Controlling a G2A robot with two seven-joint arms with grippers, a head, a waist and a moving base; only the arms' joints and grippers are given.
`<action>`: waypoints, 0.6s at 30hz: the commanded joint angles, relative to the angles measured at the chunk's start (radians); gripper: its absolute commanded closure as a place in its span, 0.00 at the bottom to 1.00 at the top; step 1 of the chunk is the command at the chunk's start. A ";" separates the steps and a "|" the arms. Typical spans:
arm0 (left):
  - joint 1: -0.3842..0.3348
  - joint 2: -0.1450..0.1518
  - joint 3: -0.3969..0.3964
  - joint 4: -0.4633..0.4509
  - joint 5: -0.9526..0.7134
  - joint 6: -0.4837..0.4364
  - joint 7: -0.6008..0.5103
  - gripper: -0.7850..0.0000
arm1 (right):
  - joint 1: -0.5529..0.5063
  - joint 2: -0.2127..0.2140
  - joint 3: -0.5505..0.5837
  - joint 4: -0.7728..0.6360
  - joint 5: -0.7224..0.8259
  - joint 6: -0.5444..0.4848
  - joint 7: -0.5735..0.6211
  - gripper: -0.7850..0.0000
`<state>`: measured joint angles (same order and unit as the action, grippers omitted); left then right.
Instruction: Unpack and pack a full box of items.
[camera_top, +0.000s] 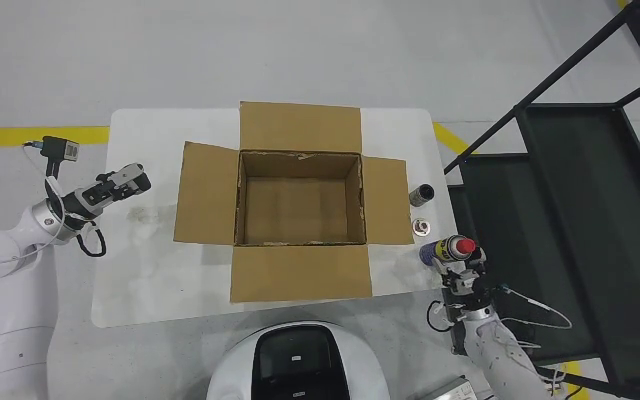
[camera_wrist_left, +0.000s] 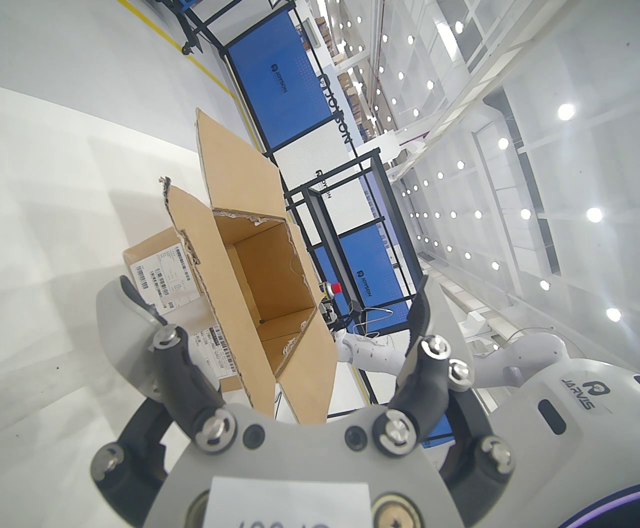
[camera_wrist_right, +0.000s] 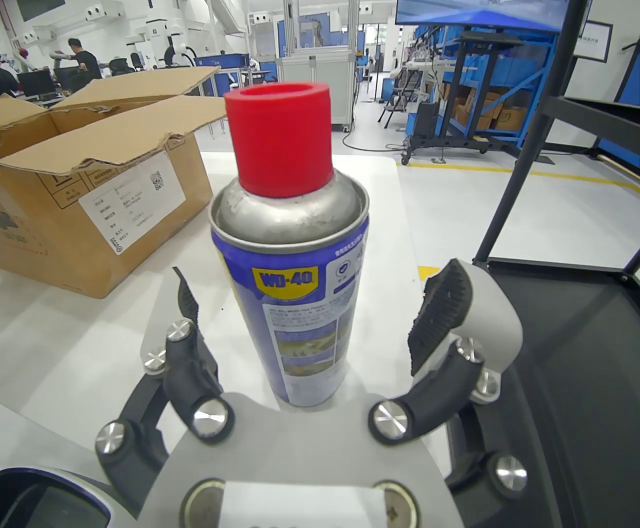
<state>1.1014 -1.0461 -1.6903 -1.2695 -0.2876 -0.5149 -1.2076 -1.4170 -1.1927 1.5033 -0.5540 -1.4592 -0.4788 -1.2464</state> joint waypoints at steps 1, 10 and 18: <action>0.000 0.000 0.000 0.000 0.000 0.000 0.000 0.00 | 0.005 -0.002 -0.002 -0.006 0.016 0.001 0.037 0.00; 0.000 0.000 0.000 0.000 0.000 0.000 0.000 0.00 | 0.018 -0.004 -0.008 -0.022 0.055 -0.004 0.139 0.66; 0.000 0.000 0.000 0.000 0.000 0.000 0.000 0.00 | 0.015 -0.002 -0.017 -0.037 0.061 -0.014 0.152 1.00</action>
<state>1.1014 -1.0461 -1.6903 -1.2695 -0.2876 -0.5149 -1.2076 -1.3986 -1.1953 1.4889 -0.5868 -1.3939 -0.4879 -1.0882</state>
